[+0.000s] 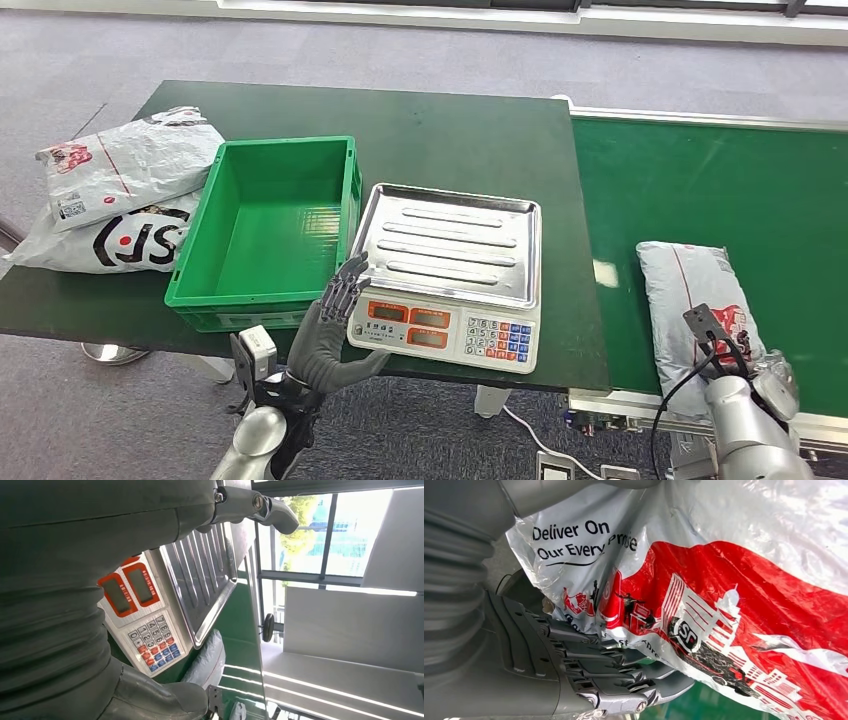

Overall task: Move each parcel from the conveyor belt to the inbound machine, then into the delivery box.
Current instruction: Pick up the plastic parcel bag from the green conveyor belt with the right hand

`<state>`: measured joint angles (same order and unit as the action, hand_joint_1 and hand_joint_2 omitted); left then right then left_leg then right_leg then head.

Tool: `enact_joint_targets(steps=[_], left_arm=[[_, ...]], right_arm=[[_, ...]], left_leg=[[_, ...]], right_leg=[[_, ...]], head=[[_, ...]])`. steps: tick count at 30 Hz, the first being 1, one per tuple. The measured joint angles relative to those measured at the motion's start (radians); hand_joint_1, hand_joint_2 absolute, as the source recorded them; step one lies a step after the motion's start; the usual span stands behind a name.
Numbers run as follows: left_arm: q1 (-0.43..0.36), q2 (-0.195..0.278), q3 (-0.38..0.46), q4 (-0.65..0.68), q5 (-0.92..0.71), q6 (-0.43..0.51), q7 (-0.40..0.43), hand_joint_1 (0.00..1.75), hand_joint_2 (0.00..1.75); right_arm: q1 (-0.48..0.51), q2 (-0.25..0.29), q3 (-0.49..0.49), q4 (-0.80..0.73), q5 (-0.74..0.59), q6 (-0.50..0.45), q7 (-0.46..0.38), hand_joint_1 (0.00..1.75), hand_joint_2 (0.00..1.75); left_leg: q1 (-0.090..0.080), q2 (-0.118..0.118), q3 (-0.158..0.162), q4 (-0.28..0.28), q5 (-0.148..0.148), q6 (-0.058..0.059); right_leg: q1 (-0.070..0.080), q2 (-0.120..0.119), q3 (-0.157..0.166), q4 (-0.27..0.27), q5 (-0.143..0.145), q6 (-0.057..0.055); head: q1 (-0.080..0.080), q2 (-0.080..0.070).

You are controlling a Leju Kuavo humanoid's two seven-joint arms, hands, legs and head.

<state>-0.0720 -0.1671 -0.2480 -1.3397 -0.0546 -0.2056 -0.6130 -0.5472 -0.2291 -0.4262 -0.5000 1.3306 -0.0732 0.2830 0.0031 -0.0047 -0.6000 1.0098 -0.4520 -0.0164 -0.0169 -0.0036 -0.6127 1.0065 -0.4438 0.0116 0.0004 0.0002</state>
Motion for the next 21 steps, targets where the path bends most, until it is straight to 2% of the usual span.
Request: enact_joint_targets(steps=[13, 14, 17, 18, 21], left_arm=[[0.000, 0.000, 0.000, 0.002, -0.001, 0.002, 0.000, 0.00, 1.75], [0.001, 0.000, 0.000, 0.002, -0.002, 0.002, 0.000, 0.00, 1.75], [0.002, 0.000, 0.001, 0.002, -0.004, 0.006, 0.000, 0.00, 1.75], [0.003, 0.000, 0.002, 0.002, -0.005, 0.008, 0.000, 0.00, 1.75], [0.009, 0.000, 0.007, -0.002, -0.005, 0.012, 0.000, 0.00, 1.75]], right_arm=[[-0.008, 0.005, 0.001, 0.016, 0.003, 0.016, -0.011, 0.00, 1.75], [-0.010, 0.007, 0.002, 0.017, 0.006, 0.025, -0.016, 0.05, 1.75], [-0.015, 0.012, 0.006, 0.020, 0.014, 0.055, -0.034, 1.36, 1.75], [-0.016, 0.014, 0.008, 0.021, 0.015, 0.063, -0.043, 1.75, 1.75], [-0.018, 0.020, 0.019, 0.022, 0.007, 0.070, -0.071, 1.75, 1.75]], left_leg=[[0.000, 0.000, 0.000, 0.000, 0.000, 0.000], [0.000, 0.000, 0.001, 0.000, 0.000, 0.000], [0.000, 0.000, 0.001, 0.000, 0.000, 0.000], [0.000, 0.000, 0.001, 0.000, 0.000, 0.000], [0.000, 0.000, 0.001, 0.000, 0.000, 0.000]], right_leg=[[0.000, -0.001, 0.001, 0.000, 0.000, 0.000], [0.000, -0.001, 0.001, 0.000, 0.000, 0.000], [0.000, -0.001, 0.002, 0.000, 0.000, 0.000], [0.000, -0.001, 0.002, 0.000, 0.000, 0.000], [0.000, -0.001, 0.002, 0.000, 0.000, 0.000]], head=[[0.000, 0.000], [0.000, 0.000], [0.000, 0.000], [0.000, 0.000], [0.000, 0.000]])
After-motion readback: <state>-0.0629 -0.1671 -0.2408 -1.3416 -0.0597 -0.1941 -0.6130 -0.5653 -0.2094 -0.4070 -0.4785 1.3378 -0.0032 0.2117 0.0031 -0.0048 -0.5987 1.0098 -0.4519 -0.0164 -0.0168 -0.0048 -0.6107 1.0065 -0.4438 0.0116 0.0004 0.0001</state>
